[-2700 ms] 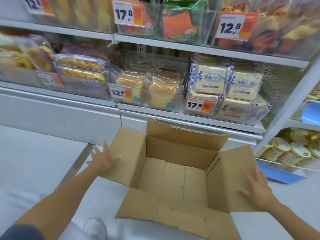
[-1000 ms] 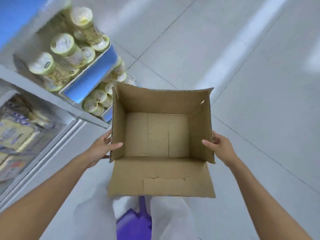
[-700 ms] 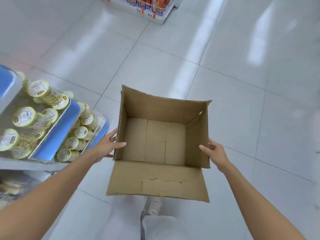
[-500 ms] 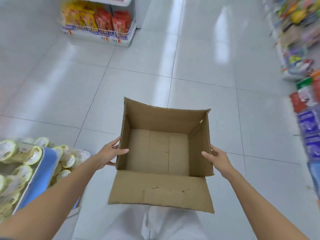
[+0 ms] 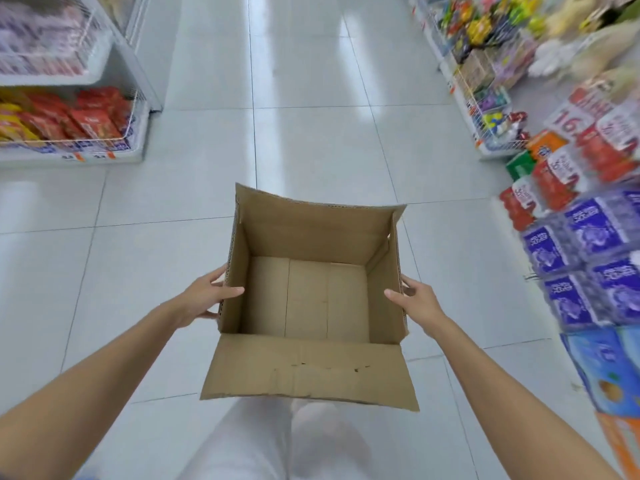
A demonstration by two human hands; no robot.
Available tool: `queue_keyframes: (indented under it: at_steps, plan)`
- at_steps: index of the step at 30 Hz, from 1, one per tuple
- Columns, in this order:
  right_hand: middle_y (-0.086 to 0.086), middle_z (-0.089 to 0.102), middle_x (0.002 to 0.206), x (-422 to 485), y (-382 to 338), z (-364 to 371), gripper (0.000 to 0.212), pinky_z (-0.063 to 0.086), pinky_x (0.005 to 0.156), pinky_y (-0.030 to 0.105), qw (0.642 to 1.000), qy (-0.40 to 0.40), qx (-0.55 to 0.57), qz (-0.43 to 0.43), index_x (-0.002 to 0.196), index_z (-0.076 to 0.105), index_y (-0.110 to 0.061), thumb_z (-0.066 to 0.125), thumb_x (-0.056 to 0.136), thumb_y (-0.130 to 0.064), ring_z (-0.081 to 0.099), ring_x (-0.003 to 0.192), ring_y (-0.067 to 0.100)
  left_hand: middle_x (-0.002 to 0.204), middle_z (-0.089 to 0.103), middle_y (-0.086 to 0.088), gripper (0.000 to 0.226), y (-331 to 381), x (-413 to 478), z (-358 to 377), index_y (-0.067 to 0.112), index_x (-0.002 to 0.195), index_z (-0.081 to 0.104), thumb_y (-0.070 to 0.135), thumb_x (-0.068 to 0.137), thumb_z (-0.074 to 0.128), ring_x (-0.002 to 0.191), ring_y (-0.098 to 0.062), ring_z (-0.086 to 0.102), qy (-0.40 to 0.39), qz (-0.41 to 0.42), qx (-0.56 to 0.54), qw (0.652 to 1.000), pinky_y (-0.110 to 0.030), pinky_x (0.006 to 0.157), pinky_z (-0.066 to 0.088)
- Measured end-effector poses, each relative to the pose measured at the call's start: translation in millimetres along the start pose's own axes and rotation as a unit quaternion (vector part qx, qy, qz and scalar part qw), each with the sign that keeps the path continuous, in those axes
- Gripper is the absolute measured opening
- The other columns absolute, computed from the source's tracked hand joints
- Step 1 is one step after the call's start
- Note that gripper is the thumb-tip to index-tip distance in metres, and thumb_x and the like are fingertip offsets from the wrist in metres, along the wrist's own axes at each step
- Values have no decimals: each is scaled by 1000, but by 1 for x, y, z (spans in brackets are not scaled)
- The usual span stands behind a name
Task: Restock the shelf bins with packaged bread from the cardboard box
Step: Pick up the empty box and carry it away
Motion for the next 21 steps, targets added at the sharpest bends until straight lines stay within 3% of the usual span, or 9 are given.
queue_keyframes:
  at_steps: [3, 7, 10, 14, 17, 21]
  plan:
    - [-8, 61, 132, 79, -43, -35, 98, 45, 108, 39, 1000, 7, 4, 2, 142, 50, -24, 79, 54, -59, 55, 124, 8, 113, 66, 19, 72, 75, 58, -5, 48, 143, 37, 27, 85, 74, 103, 0, 60, -4, 14, -5, 1000, -30, 71, 51]
    - [-8, 62, 132, 187, -102, -68, 92, 46, 106, 39, 1000, 6, 14, -3, 139, 53, -26, 83, 56, -55, 55, 124, 9, 124, 65, 17, 76, 157, 153, -18, 52, 142, 37, 31, 81, 77, 113, -7, 61, -8, 10, -16, 1000, -40, 90, 53]
    - [-7, 64, 129, 275, -141, -98, 88, 47, 105, 41, 1000, 3, 21, -6, 137, 55, -28, 83, 58, -55, 57, 124, 14, 133, 59, 14, 80, 226, 231, -29, 52, 142, 35, 36, 77, 80, 118, -9, 58, -30, 9, -16, 999, -44, 96, 51]
    - [-8, 67, 125, 367, -212, -132, 76, 47, 105, 42, 999, 26, 39, 12, 137, 55, -26, 81, 68, -45, 57, 124, 15, 142, 52, 7, 83, 328, 308, -38, 50, 145, 32, 33, 79, 79, 125, -15, 53, -34, 0, -13, 999, -39, 88, 51]
    - [-7, 66, 126, 430, -267, -152, 61, 47, 105, 41, 998, 38, 54, 4, 139, 54, -22, 76, 82, -29, 57, 124, 14, 146, 48, 6, 88, 404, 369, -47, 53, 144, 31, 35, 74, 82, 127, -18, 51, -33, -3, -9, 999, -40, 91, 50]
    - [-5, 68, 122, 526, -319, -178, 52, 50, 102, 40, 994, 64, 92, 14, 138, 54, -17, 70, 89, -16, 60, 119, 14, 135, 55, 10, 79, 503, 460, -55, 46, 146, 32, 24, 84, 75, 114, -14, 57, -31, -3, 5, 999, -35, 82, 46]
Point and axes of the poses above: each hand's wrist, its own x-axis towards the middle knuckle, its own z-axis out of the palm, y = z × x, the point moved 2 cm from there along x, towards the middle knuckle
